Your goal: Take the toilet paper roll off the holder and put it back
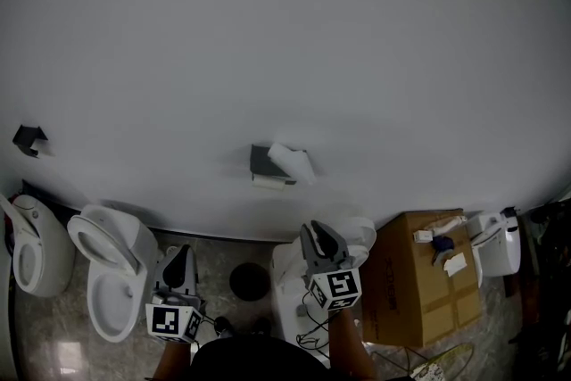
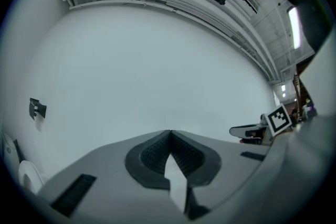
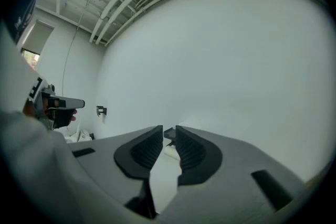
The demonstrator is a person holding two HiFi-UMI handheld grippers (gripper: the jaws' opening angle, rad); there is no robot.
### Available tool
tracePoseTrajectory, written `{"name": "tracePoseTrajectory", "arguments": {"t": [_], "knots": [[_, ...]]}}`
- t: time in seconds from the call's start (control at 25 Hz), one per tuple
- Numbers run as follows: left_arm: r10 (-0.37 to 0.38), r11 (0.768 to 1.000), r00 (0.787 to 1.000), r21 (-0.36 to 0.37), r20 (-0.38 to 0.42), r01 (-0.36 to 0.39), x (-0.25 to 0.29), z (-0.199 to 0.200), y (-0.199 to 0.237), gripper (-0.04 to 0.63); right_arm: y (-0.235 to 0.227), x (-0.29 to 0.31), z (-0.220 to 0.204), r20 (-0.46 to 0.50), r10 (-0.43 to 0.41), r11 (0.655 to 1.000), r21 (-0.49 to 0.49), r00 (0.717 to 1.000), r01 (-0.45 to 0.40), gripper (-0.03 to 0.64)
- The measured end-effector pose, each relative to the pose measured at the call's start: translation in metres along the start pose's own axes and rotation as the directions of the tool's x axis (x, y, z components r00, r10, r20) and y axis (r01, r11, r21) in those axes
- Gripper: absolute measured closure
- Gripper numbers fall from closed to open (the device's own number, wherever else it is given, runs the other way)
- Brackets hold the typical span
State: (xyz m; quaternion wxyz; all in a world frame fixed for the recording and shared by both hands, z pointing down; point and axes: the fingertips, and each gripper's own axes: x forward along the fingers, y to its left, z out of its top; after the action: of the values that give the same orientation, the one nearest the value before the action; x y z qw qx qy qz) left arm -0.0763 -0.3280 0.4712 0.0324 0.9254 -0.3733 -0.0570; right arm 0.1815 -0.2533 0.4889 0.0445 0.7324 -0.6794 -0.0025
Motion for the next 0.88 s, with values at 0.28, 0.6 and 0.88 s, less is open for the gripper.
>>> {"name": "tracePoseTrajectory", "arguments": {"t": [0.28,0.6,0.88], "knots": [[-0.001,1.000,1.000,0.003,-0.009,0.001,-0.004,0.001,0.002,0.592,0.003,-0.018,0.007,0.035,-0.056,0.998,-0.005,0.998,0.056,0.583],[0.005,1.000,1.000,-0.003,-0.007,-0.005,-0.011,0.008,0.003,0.592,0.001,-0.040,0.009,0.076,-0.125,0.992,0.013,0.989,0.124,0.612],[0.012,1.000,0.999,0.002,-0.030,-0.012,-0.012,0.015,0.001,0.592,0.004,-0.054,0.019,0.106,-0.158,0.986,-0.027,0.982,0.162,0.614]]}}
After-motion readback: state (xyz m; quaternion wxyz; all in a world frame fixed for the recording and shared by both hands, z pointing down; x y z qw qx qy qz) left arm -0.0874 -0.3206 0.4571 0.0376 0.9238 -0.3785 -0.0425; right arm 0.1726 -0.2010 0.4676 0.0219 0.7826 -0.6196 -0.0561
